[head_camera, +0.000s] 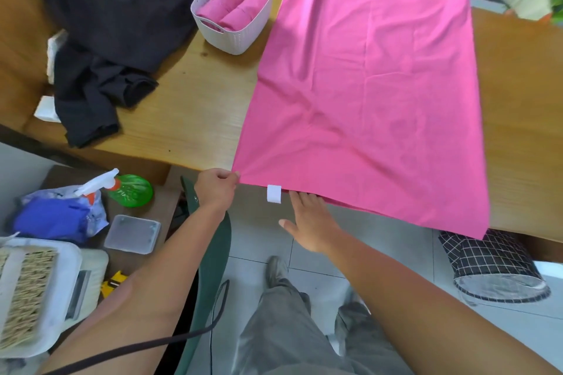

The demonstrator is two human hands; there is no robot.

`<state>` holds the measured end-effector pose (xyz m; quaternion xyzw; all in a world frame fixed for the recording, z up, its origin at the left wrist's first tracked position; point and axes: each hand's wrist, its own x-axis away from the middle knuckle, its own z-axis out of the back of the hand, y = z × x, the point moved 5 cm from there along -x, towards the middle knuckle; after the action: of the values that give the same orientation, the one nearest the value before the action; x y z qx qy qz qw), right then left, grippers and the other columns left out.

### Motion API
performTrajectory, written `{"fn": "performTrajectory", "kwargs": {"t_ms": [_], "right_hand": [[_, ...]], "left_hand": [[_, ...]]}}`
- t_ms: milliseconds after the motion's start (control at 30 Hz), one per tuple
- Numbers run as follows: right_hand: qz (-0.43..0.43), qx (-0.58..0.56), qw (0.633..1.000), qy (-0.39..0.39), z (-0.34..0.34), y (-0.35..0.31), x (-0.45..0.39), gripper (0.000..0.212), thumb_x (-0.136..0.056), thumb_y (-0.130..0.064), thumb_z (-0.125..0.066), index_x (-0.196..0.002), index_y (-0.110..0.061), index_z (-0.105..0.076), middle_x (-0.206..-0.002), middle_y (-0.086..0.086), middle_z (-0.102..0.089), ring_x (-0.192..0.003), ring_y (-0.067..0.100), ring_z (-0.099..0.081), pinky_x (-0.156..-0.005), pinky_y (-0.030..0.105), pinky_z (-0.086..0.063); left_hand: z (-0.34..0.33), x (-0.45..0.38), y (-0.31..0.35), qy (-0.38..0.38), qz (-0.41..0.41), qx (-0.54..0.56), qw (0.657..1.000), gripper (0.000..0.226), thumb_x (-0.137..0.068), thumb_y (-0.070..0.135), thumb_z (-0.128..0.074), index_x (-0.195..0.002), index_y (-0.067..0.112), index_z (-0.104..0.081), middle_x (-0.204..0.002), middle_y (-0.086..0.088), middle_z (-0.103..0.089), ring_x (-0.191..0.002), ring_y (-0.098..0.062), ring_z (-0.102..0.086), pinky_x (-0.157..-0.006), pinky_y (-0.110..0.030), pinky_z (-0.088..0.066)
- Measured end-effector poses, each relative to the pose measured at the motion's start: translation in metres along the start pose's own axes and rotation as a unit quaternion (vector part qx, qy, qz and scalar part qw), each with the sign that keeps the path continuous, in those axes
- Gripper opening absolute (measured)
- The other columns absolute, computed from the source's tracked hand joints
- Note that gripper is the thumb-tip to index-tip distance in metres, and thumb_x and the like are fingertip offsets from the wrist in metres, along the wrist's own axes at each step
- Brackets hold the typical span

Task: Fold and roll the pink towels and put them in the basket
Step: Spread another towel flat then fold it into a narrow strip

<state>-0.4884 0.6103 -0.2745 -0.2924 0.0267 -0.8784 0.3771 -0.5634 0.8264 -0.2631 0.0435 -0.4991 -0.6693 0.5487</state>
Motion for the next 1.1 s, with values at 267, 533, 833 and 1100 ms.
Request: {"fn": "performTrajectory", "kwargs": {"t_ms": [267,533,833,1100], "right_hand": [[-0.176,-0.01,0.984,-0.019,0.008,0.09,0.017,0.083,-0.097,-0.069,-0.01,-0.14,-0.01,-0.048,-0.137,0.02,-0.057,-0.126,0.037,-0.053,-0.105,0.049,-0.04],[-0.245,0.005,0.97,0.0,0.009,0.184,0.055,0.057,-0.105,-0.052,-0.027,-0.145,-0.018,-0.048,-0.146,0.014,-0.051,-0.135,0.037,-0.045,-0.113,0.049,-0.035],[-0.223,-0.006,0.974,0.034,0.005,0.203,0.07,0.047,-0.105,-0.047,-0.033,-0.141,-0.024,-0.053,-0.138,0.008,-0.058,-0.13,0.032,-0.049,-0.108,0.046,-0.04],[-0.201,-0.049,0.976,0.07,0.003,0.221,0.084,0.039,-0.103,-0.047,-0.038,-0.124,-0.026,-0.062,-0.117,0.003,-0.067,-0.105,0.03,-0.06,-0.087,0.038,-0.049]], "left_hand": [[0.004,-0.003,0.0,0.0,0.012,-0.004,1.0,0.028,-0.088,0.02,-0.078,-0.063,0.016,-0.067,-0.072,0.001,-0.07,-0.082,-0.022,-0.071,-0.079,-0.032,-0.053],[-0.001,-0.005,-0.005,0.036,-0.017,-0.053,0.998,0.031,-0.09,0.024,-0.075,-0.061,0.019,-0.065,-0.067,0.006,-0.066,-0.072,-0.013,-0.064,-0.081,-0.029,-0.05],[-0.04,0.027,0.042,0.053,-0.281,-0.316,0.905,0.027,-0.091,0.021,-0.069,-0.11,0.008,-0.056,-0.113,-0.015,-0.053,-0.102,-0.03,-0.049,-0.087,-0.042,-0.041],[-0.212,0.087,0.08,-0.213,-0.43,-0.401,0.78,0.061,-0.107,0.042,-0.037,-0.16,0.019,-0.019,-0.169,-0.008,-0.001,-0.155,-0.033,0.004,-0.122,-0.053,0.0]]}}
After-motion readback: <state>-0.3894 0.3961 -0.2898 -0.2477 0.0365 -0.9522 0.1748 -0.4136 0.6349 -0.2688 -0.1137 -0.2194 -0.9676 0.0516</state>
